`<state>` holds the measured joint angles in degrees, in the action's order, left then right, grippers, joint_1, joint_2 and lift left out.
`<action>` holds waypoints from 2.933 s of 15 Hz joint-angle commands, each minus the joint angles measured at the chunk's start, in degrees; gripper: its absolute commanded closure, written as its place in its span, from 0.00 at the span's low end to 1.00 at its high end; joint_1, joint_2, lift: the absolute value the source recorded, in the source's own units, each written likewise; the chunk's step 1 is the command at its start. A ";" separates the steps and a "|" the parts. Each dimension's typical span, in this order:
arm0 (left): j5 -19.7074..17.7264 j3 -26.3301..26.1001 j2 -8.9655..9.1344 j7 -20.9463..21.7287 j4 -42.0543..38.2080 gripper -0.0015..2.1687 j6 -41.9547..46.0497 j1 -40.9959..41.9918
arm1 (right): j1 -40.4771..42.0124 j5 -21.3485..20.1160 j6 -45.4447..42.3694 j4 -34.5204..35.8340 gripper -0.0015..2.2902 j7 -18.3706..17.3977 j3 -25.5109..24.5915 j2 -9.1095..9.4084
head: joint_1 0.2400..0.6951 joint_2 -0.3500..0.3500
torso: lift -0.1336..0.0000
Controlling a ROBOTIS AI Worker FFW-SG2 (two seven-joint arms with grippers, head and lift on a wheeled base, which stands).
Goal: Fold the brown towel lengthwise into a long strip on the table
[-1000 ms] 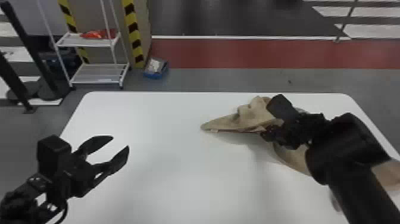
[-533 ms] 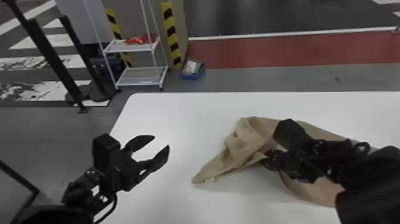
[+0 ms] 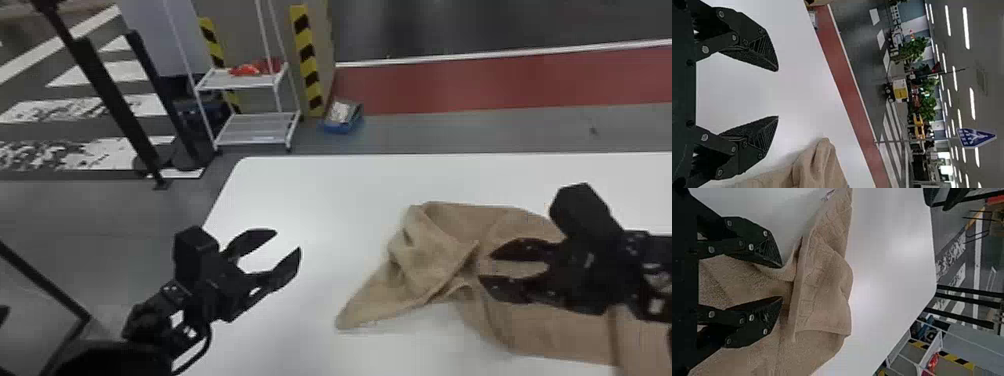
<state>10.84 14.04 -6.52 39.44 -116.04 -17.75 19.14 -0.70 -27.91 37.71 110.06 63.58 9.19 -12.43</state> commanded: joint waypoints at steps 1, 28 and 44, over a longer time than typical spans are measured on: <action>-0.03 0.28 -0.25 1.69 0.28 0.24 1.79 0.81 | 2.37 4.01 -0.13 2.61 0.02 1.02 -6.73 -1.54 | 1.00 0.77 | 0.30; 17.55 -21.42 -3.85 5.12 13.73 0.50 -1.38 -5.95 | 18.36 16.75 -11.55 2.00 0.05 8.49 -50.94 -4.62 | 1.00 0.00 | 0.30; -23.93 0.81 -2.88 0.29 4.68 0.81 -52.35 -17.73 | 17.92 14.03 -13.49 0.68 0.05 9.37 -46.46 -4.62 | 1.00 0.03 | 0.30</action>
<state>-11.98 13.42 -9.48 40.53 -115.08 -69.87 2.68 17.18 -13.16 24.64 110.73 72.87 -37.86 -17.06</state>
